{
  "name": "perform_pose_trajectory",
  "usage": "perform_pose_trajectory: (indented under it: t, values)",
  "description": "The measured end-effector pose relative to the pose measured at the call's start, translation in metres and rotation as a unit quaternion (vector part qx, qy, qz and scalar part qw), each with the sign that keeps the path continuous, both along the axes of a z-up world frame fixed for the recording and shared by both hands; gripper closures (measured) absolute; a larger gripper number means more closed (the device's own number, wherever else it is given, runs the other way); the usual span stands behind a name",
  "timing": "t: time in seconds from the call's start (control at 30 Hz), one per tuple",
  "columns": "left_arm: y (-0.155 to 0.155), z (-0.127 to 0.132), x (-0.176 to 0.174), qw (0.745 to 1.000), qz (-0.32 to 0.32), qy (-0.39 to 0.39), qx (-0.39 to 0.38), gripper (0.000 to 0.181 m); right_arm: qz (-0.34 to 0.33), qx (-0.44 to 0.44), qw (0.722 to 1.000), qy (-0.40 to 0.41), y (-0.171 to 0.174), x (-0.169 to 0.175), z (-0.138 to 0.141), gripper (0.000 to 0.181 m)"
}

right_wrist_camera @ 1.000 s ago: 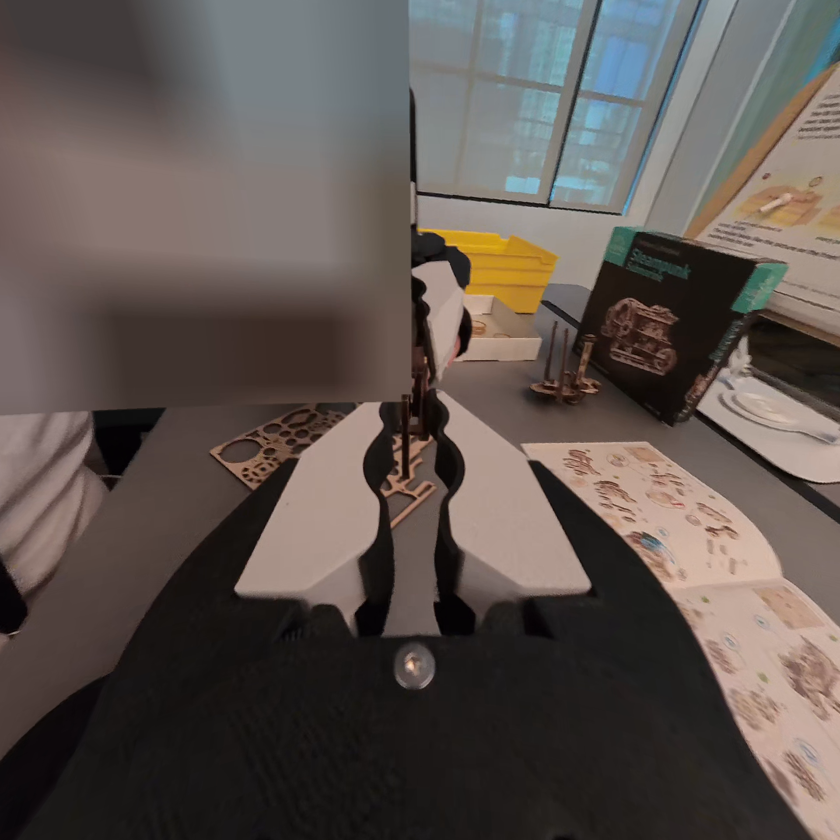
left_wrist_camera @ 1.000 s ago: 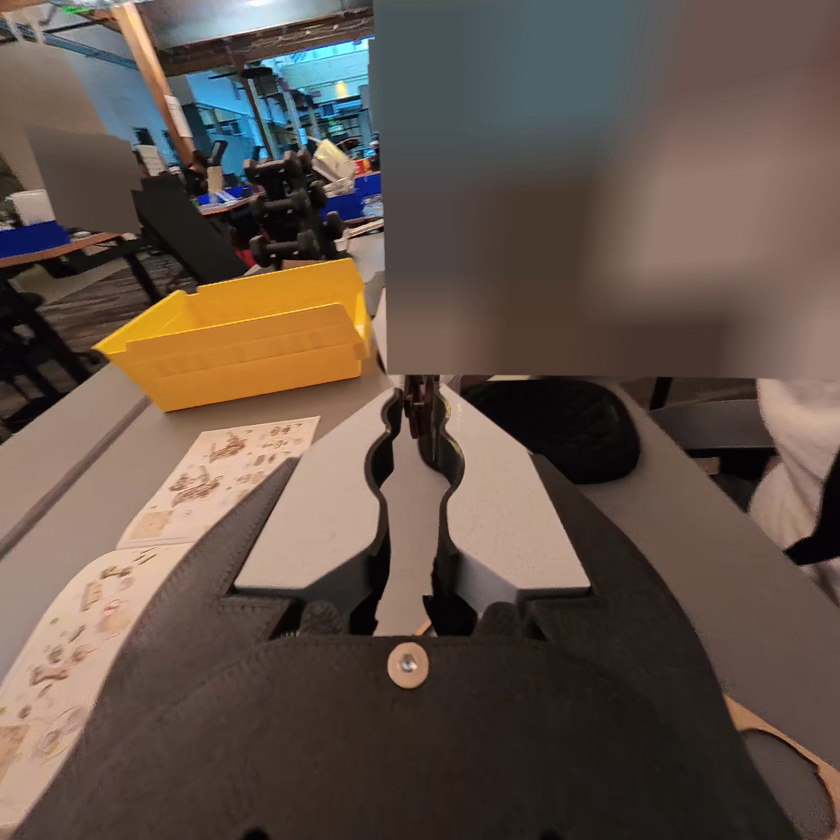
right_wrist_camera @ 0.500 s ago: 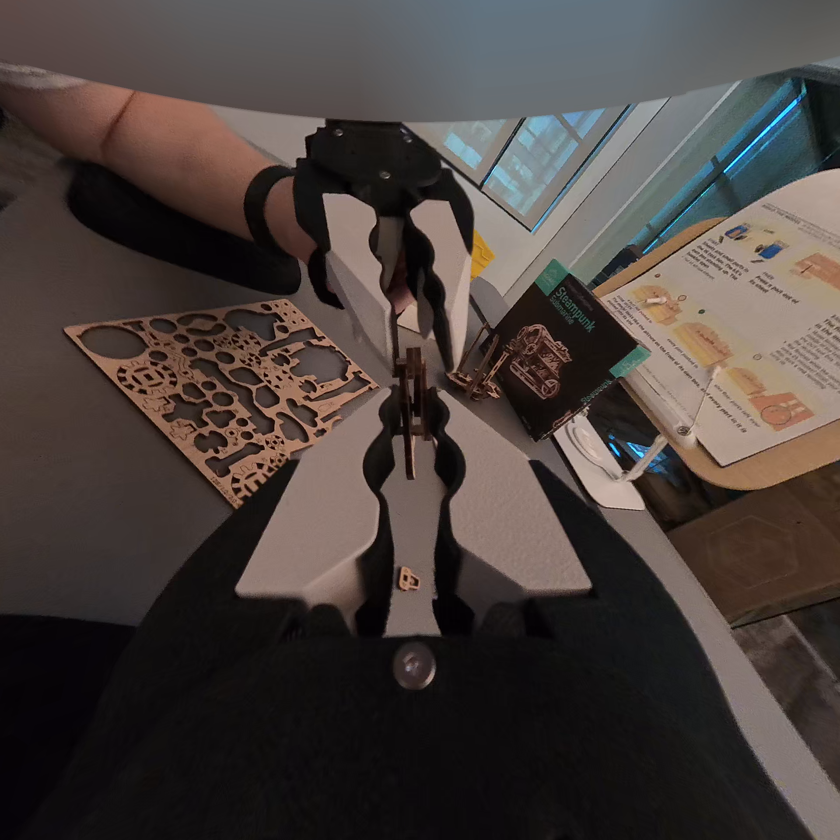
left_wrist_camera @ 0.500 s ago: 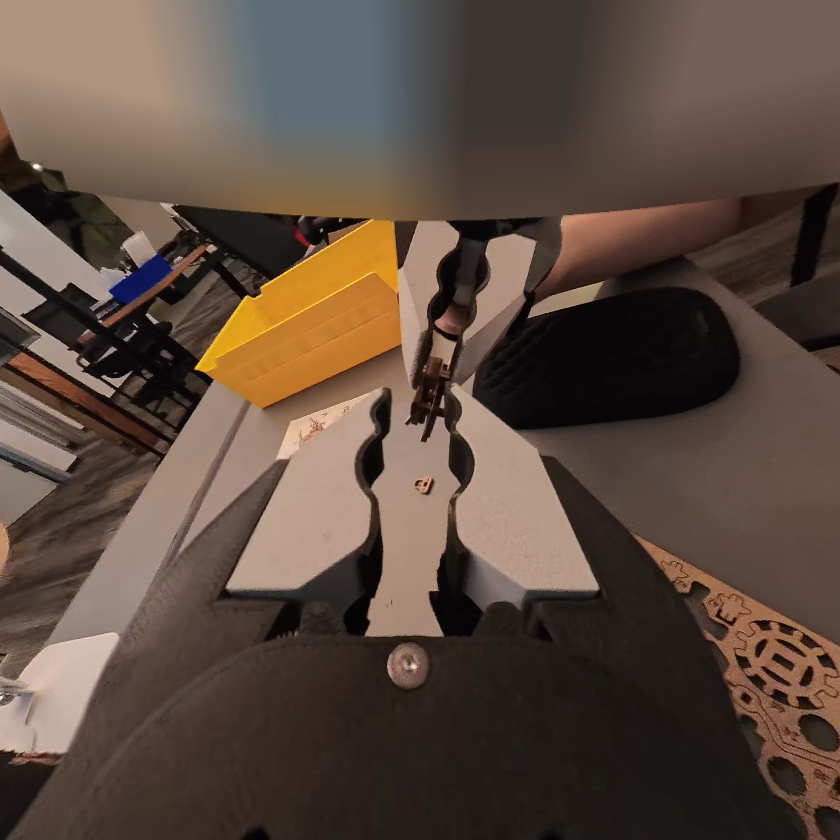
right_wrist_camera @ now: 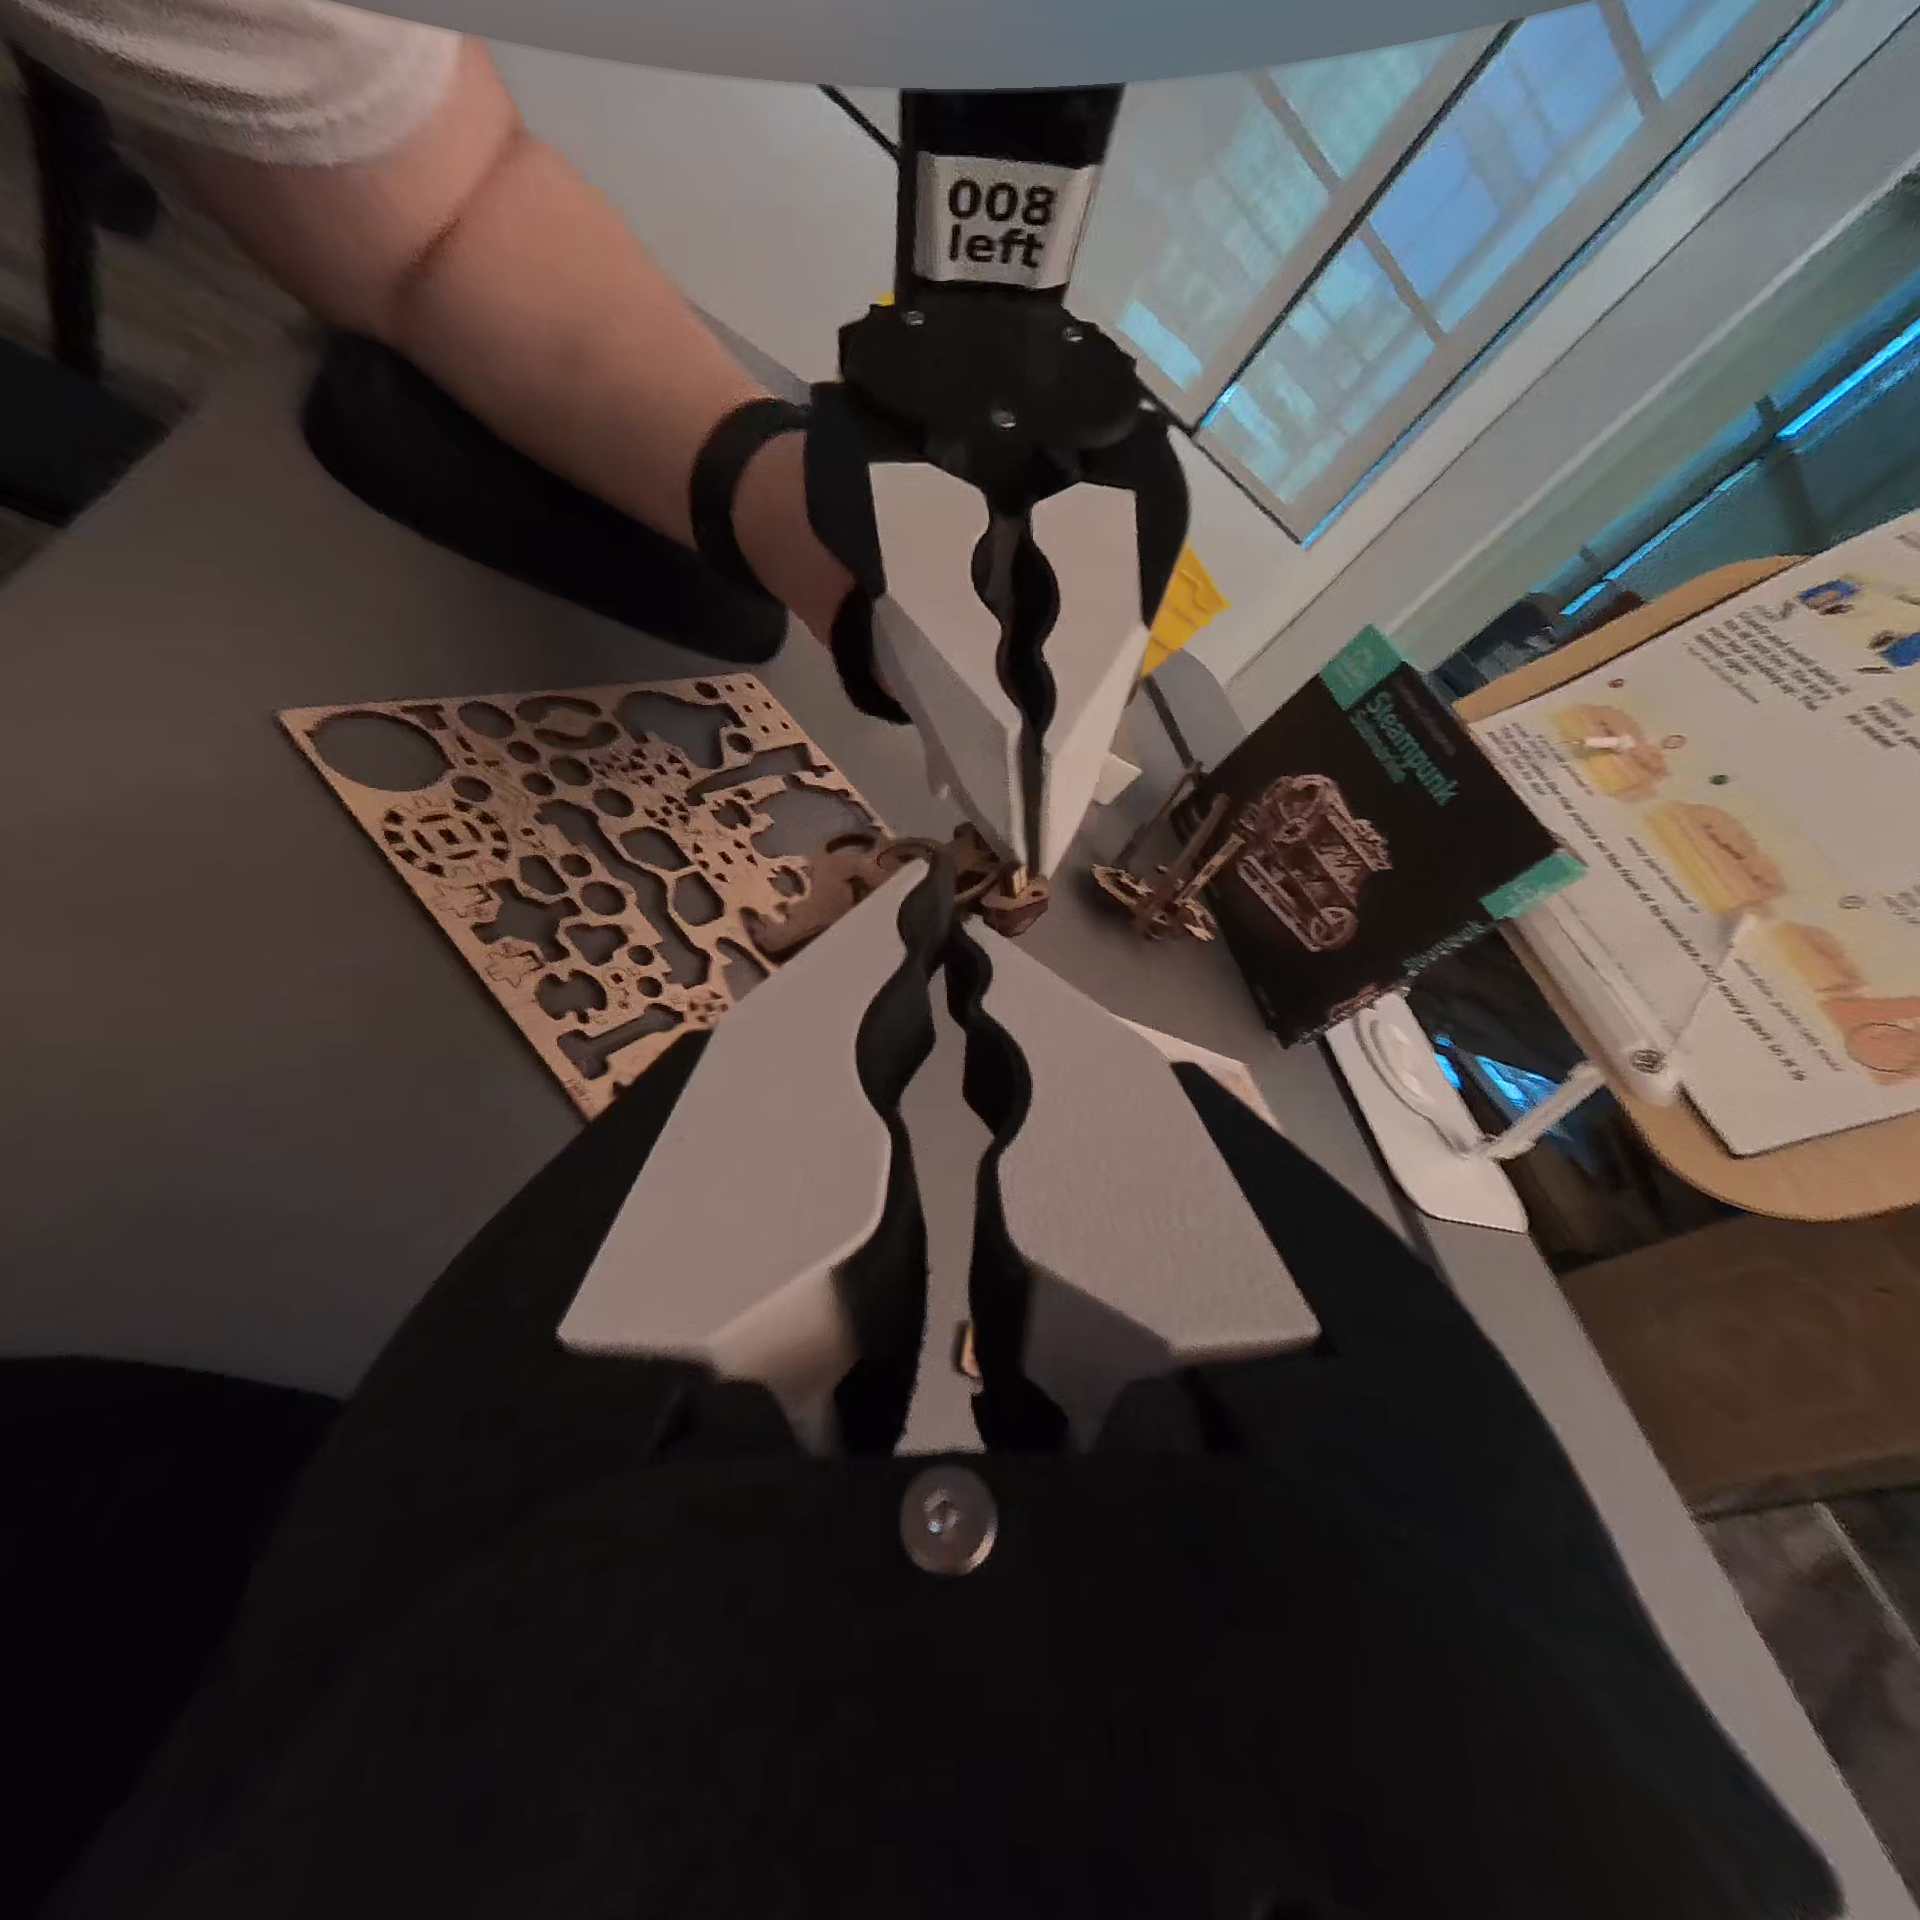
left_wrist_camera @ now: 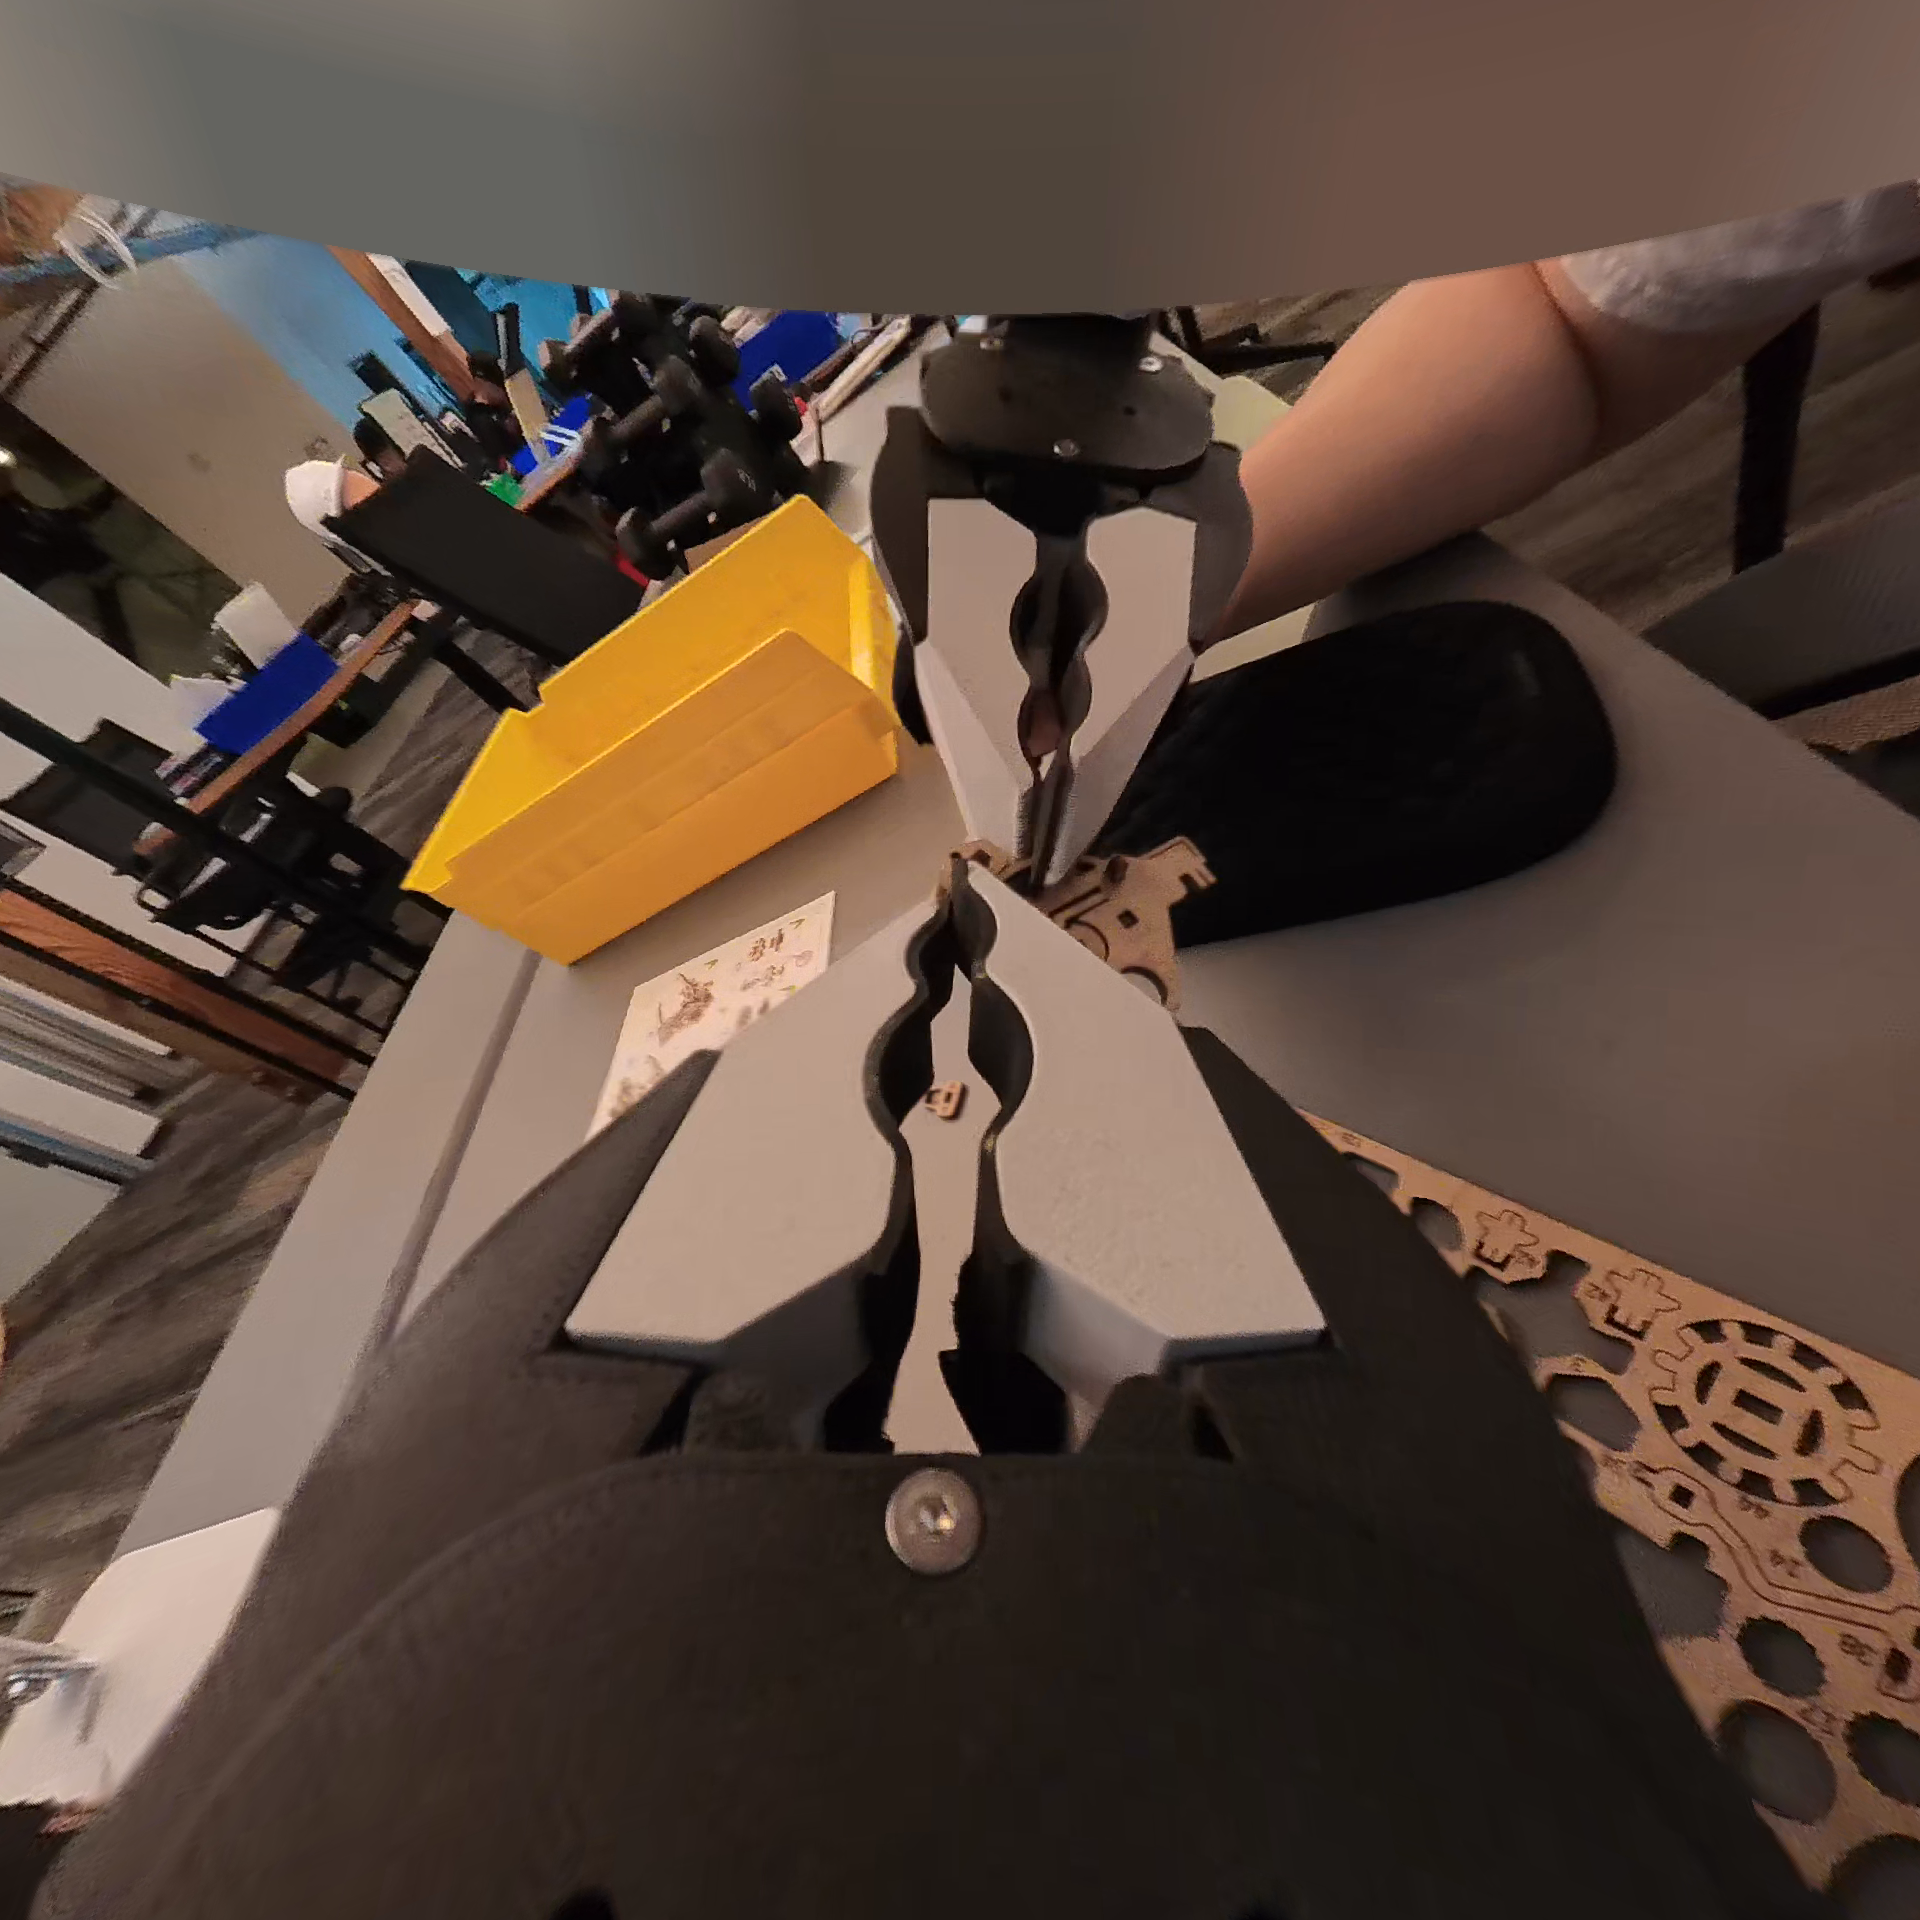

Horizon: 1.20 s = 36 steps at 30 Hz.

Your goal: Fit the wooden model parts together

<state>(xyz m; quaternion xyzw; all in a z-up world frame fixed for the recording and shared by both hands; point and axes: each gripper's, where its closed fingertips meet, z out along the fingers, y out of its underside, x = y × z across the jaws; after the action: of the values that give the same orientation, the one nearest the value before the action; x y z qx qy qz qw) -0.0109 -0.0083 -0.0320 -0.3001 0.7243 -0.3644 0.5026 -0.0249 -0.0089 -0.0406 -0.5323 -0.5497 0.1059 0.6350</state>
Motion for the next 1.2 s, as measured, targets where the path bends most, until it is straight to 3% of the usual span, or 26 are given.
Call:
perform_pose_trajectory:
  t: [0.13, 0.23, 0.33, 0.4, 0.5, 0.63, 0.77, 0.8, 0.87, 1.07, 1.2]
  values:
    - [0.016, 0.002, 0.006, 0.999, 0.043, -0.020, 0.006, 0.176, -0.041, -0.079, 0.996, 0.018, 0.019, 0.013, -0.010, 0.181]
    - [0.026, 0.003, 0.008, 0.996, 0.056, -0.007, -0.066, 0.151, -0.048, -0.080, 0.995, 0.025, 0.026, 0.019, -0.014, 0.179]
    - [0.029, 0.005, 0.005, 0.983, 0.027, 0.019, -0.182, 0.152, -0.042, -0.066, 0.997, 0.028, 0.024, 0.017, -0.011, 0.181]
    - [0.035, -0.003, 0.005, 0.975, 0.023, 0.044, -0.217, 0.143, -0.046, -0.063, 0.997, 0.013, 0.026, 0.019, -0.016, 0.181]
    - [0.038, -0.020, 0.005, 0.977, 0.023, 0.074, -0.199, 0.141, -0.037, -0.068, 0.997, 0.009, 0.026, 0.019, -0.021, 0.181]
    - [0.029, -0.030, 0.008, 0.990, 0.025, 0.071, -0.118, 0.146, -0.008, -0.066, 0.997, 0.030, 0.017, 0.013, -0.012, 0.181]
    - [0.022, -0.032, 0.009, 0.997, 0.024, 0.051, -0.046, 0.167, 0.006, -0.063, 0.997, 0.037, 0.015, 0.012, -0.012, 0.181]
    - [0.022, -0.031, 0.009, 0.998, 0.026, 0.048, -0.044, 0.168, 0.005, -0.066, 0.997, 0.045, 0.016, 0.013, -0.010, 0.180]
    - [0.020, -0.027, 0.009, 0.997, 0.021, 0.041, -0.060, 0.168, -0.014, -0.062, 0.996, 0.061, 0.021, 0.018, -0.004, 0.160]
    - [0.023, -0.025, 0.012, 0.995, 0.047, 0.052, -0.075, 0.169, -0.043, -0.043, 0.998, 0.028, 0.025, 0.019, -0.008, 0.172]
    - [0.024, -0.019, 0.012, 0.996, 0.055, 0.033, -0.067, 0.169, -0.046, -0.068, 0.995, 0.053, 0.028, 0.021, -0.005, 0.171]
